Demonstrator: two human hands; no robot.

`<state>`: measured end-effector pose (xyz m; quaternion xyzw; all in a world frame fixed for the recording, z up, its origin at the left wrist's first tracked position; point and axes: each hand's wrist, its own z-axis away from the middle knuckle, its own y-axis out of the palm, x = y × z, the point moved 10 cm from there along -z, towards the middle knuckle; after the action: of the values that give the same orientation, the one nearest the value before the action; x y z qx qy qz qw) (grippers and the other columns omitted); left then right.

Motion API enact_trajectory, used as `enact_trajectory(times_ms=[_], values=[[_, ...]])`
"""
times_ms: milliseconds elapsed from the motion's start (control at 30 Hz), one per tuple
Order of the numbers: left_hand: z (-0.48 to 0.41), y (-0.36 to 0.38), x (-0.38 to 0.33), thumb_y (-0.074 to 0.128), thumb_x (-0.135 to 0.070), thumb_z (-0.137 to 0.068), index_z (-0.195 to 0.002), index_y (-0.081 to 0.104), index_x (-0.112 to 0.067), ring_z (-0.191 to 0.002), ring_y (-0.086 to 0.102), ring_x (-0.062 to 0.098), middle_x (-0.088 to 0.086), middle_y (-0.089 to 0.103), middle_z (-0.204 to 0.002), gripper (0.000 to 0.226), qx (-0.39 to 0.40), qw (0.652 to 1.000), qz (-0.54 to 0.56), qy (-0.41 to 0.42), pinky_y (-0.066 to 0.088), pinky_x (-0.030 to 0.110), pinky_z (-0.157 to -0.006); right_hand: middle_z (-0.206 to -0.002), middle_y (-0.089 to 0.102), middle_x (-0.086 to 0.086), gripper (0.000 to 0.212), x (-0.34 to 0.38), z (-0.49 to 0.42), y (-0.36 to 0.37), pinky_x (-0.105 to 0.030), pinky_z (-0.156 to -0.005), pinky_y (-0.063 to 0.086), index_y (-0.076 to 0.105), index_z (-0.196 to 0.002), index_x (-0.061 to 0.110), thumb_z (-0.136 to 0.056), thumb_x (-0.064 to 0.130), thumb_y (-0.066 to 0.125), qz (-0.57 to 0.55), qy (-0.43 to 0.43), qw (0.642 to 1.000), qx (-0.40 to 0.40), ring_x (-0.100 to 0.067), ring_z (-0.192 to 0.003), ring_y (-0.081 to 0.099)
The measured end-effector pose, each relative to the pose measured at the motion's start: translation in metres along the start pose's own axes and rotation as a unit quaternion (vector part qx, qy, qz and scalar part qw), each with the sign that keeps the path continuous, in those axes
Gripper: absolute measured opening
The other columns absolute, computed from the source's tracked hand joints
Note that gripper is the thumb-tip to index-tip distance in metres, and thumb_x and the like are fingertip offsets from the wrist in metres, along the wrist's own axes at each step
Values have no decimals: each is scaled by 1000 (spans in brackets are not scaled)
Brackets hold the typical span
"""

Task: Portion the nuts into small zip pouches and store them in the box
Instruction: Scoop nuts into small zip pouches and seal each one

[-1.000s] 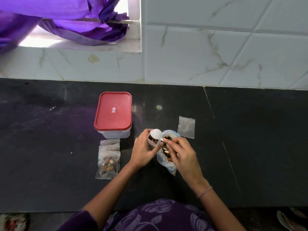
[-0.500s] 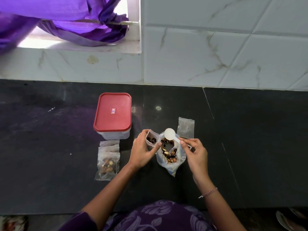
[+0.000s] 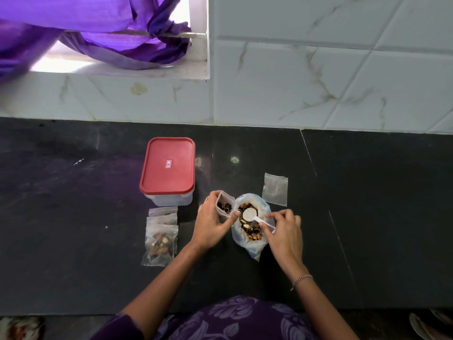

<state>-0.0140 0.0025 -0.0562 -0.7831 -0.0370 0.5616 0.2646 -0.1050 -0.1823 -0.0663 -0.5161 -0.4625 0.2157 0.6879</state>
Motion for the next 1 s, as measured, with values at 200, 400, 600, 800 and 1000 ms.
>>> enact_trajectory(times_ms=[200,400,600,800,1000], values=[[-1,1,-7,65,-53,-82,-106,49,-26,-87,61,11,-12,59,-94,39,-8,1000,-11,18,50,51,-81,-112,47,9,49,76,7,-30,-23,-91,44,59,-120,21,-80,47,68,-201,-73,977,3,-6,-112,44],[-1,-5,-10,61,-36,-76,-101,48,-22,-85,56,11,-9,56,-92,31,-15,998,-57,9,43,48,-88,-98,60,6,37,104,2,-19,-26,-82,51,69,-110,18,-78,35,76,-169,-109,977,68,-7,-87,58],[-2,-9,-21,70,-50,-79,-98,49,-23,-81,60,14,-7,60,-87,39,32,999,9,34,48,39,-76,-96,66,8,18,97,-12,-36,-22,-75,50,74,-103,22,-87,16,66,-169,-117,976,72,-8,-88,63],[-13,-24,-29,63,-42,-85,-88,67,-17,-92,61,15,-8,65,-89,26,42,996,81,20,48,32,-84,-94,59,14,31,105,-18,-37,-13,-70,45,74,-95,34,-92,8,57,-166,-159,962,145,-4,-86,58],[-18,-27,-24,71,-39,-82,-92,71,-17,-87,68,17,-3,71,-90,24,31,984,170,-37,55,36,-79,-84,68,8,27,99,-22,-39,-23,-74,55,67,-93,36,-88,10,64,-357,-93,923,111,-6,-88,65]])
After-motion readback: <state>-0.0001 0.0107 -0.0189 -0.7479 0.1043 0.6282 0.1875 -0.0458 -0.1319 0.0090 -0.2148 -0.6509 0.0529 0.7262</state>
